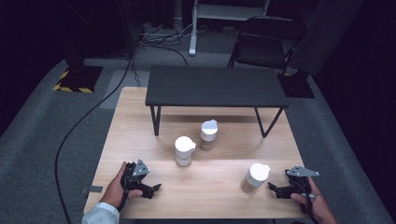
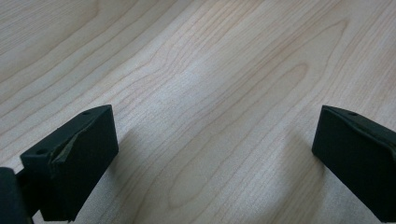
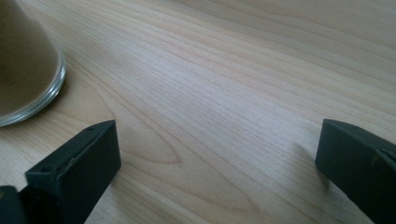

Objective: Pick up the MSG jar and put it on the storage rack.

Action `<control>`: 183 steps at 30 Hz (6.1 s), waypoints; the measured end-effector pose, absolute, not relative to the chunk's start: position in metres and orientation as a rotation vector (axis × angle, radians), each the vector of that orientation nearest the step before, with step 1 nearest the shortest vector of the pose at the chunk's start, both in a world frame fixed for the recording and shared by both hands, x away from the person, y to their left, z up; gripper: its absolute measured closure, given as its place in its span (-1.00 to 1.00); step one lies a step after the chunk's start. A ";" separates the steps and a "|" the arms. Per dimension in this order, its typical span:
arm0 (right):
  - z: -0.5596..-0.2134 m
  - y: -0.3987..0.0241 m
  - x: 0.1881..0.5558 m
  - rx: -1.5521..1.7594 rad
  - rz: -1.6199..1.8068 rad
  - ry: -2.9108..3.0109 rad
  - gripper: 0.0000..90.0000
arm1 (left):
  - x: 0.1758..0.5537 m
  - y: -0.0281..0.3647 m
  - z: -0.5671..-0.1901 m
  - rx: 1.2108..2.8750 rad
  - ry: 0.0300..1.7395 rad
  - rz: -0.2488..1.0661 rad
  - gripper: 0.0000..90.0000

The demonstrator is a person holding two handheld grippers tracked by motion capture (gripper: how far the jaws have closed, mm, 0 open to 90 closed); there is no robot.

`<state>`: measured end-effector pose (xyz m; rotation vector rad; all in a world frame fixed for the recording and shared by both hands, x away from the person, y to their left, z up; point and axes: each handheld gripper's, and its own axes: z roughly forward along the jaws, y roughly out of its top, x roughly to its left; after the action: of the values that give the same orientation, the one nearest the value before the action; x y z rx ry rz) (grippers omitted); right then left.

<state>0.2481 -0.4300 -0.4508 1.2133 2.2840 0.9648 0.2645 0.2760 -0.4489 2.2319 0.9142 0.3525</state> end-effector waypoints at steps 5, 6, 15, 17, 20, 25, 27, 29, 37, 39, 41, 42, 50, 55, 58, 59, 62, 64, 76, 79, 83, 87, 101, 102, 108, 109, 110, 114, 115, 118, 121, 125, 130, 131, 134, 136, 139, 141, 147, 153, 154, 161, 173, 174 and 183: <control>-0.451 -0.430 0.248 1.214 0.965 2.283 -1.00 | 0.264 0.276 -0.449 2.231 0.915 0.356 -1.00; -0.451 -0.430 0.248 1.215 0.965 2.283 -1.00 | 0.264 0.276 -0.449 2.231 0.916 0.355 -1.00; -0.451 -0.430 0.248 1.215 0.965 2.283 -1.00 | 0.264 0.275 -0.449 2.229 0.920 0.358 -1.00; -0.451 -0.430 0.248 1.214 0.965 2.283 -1.00 | 0.264 0.275 -0.449 2.229 0.921 0.358 -1.00; -0.451 -0.430 0.248 1.215 0.965 2.283 -1.00 | 0.263 0.274 -0.449 2.225 0.931 0.359 -1.00; -0.451 -0.430 0.248 1.214 0.965 2.283 -1.00 | 0.261 0.271 -0.448 2.225 0.943 0.368 -0.99; -0.451 -0.430 0.248 1.215 0.965 2.283 -1.00 | 0.261 0.271 -0.447 2.225 0.946 0.364 -0.97; -0.451 -0.430 0.248 1.215 0.965 2.283 -1.00 | 0.259 0.271 -0.446 2.213 0.943 0.366 -0.97; -0.451 -0.430 0.248 1.214 0.965 2.283 -1.00 | 0.251 0.269 -0.442 2.161 0.937 0.398 -0.97; -0.451 -0.430 0.248 1.214 0.965 2.283 -1.00 | 0.250 0.269 -0.442 2.157 0.934 0.397 -0.97; -0.451 -0.430 0.248 1.214 0.965 2.283 -1.00 | 0.249 0.268 -0.441 2.148 0.929 0.402 -0.97; -0.451 -0.430 0.248 1.214 0.965 2.283 -1.00 | 0.248 0.269 -0.440 2.142 0.929 0.399 -0.97; -0.451 -0.430 0.248 1.214 0.965 2.283 -1.00 | 0.242 0.270 -0.437 2.107 0.916 0.418 -0.97; -0.451 -0.430 0.248 1.214 0.965 2.283 -1.00 | 0.237 0.271 -0.435 2.086 0.910 0.433 -0.97; -0.451 -0.430 0.248 1.214 0.965 2.283 -1.00 | 0.234 0.272 -0.433 2.065 0.905 0.443 -0.97; -0.451 -0.430 0.248 1.214 0.965 2.283 -1.00 | 0.233 0.272 -0.433 2.062 0.904 0.448 -0.97; -0.451 -0.430 0.248 1.214 0.965 2.283 -1.00 | 0.231 0.273 -0.431 2.057 0.894 0.455 -0.97; -0.451 -0.430 0.248 1.214 0.965 2.283 -1.00 | 0.231 0.273 -0.431 2.054 0.893 0.458 -0.97; -0.451 -0.430 0.248 1.214 0.965 2.283 -1.00 | 0.226 0.272 -0.427 2.024 0.864 0.467 -0.97; -0.451 -0.430 0.248 1.215 0.965 2.283 -1.00 | 0.227 0.270 -0.428 2.030 0.860 0.461 -0.97; -0.451 -0.430 0.248 1.214 0.965 2.283 -1.00 | 0.228 0.266 -0.426 2.046 0.855 0.470 -0.97; -0.451 -0.430 0.248 1.215 0.965 2.283 -1.00 | 0.229 0.265 -0.424 2.033 0.847 0.474 -0.97; -0.451 -0.430 0.248 1.215 0.965 2.283 -1.00 | 0.245 0.257 -0.420 2.053 0.828 0.459 -0.97; -0.451 -0.430 0.248 1.215 0.965 2.283 -1.00 | 0.247 0.256 -0.420 2.052 0.830 0.458 -0.97; -0.451 -0.430 0.248 1.215 0.965 2.283 -1.00 | 0.259 0.251 -0.420 2.056 0.824 0.436 -0.97; -0.451 -0.430 0.248 1.215 0.965 2.283 -1.00 | 0.261 0.251 -0.419 2.057 0.822 0.434 -0.97; -0.451 -0.430 0.248 1.215 0.965 2.283 -1.00 | 0.262 0.249 -0.419 2.057 0.822 0.433 -0.97; -0.451 -0.430 0.248 1.215 0.965 2.283 -1.00 | 0.269 0.245 -0.420 2.063 0.816 0.420 -0.97; -0.451 -0.430 0.248 1.214 0.965 2.283 -1.00 | 0.270 0.244 -0.420 2.064 0.817 0.417 -0.97; -0.451 -0.431 0.247 1.213 0.965 2.283 -1.00 | 0.274 0.241 -0.421 2.063 0.815 0.410 -0.97; -0.451 -0.430 0.247 1.213 0.965 2.283 -1.00 | 0.277 0.240 -0.421 2.066 0.814 0.408 -0.97; -0.451 -0.431 0.247 1.213 0.965 2.283 -1.00 | 0.283 0.234 -0.421 2.063 0.803 0.402 -0.97; -0.451 -0.431 0.247 1.213 0.965 2.283 -1.00 | 0.287 0.229 -0.422 2.058 0.802 0.401 -0.97; -0.451 -0.431 0.247 1.214 0.965 2.283 -1.00 | 0.288 0.228 -0.422 2.057 0.799 0.398 -0.97; -0.451 -0.431 0.247 1.213 0.965 2.283 -1.00 | 0.290 0.226 -0.423 2.053 0.796 0.400 -0.97; -0.451 -0.431 0.247 1.213 0.965 2.283 -1.00 | 0.293 0.224 -0.423 2.045 0.796 0.392 -0.97; -0.451 -0.431 0.247 1.213 0.965 2.283 -1.00 | 0.297 0.221 -0.424 2.046 0.795 0.387 -0.97; -0.451 -0.431 0.247 1.213 0.965 2.283 -1.00 | 0.299 0.220 -0.424 2.044 0.796 0.380 -0.97; -0.451 -0.431 0.247 1.213 0.965 2.283 -1.00 | 0.304 0.218 -0.426 2.036 0.802 0.374 -0.97; -0.451 -0.431 0.247 1.213 0.965 2.283 -1.00 | 0.310 0.214 -0.428 2.028 0.810 0.363 -0.97; -0.451 -0.431 0.247 1.213 0.965 2.283 -1.00 | 0.311 0.214 -0.428 2.027 0.810 0.363 -0.97; -0.451 -0.431 0.247 1.213 0.965 2.283 -1.00 | 0.318 0.213 -0.432 1.996 0.833 0.341 -0.97; -0.451 -0.431 0.247 1.213 0.965 2.283 -1.00 | 0.328 0.208 -0.438 1.957 0.863 0.307 -0.93; -0.451 -0.431 0.247 1.213 0.966 2.283 -1.00 | 0.328 0.207 -0.439 1.949 0.869 0.303 -0.92; -0.451 -0.431 0.247 1.214 0.965 2.284 -1.00 | 0.324 0.200 -0.449 1.919 0.908 0.322 -0.63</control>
<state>0.2472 -0.4309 -0.4508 1.2137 2.2844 0.9655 0.3236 0.1997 -0.4495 1.9188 0.9082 0.3216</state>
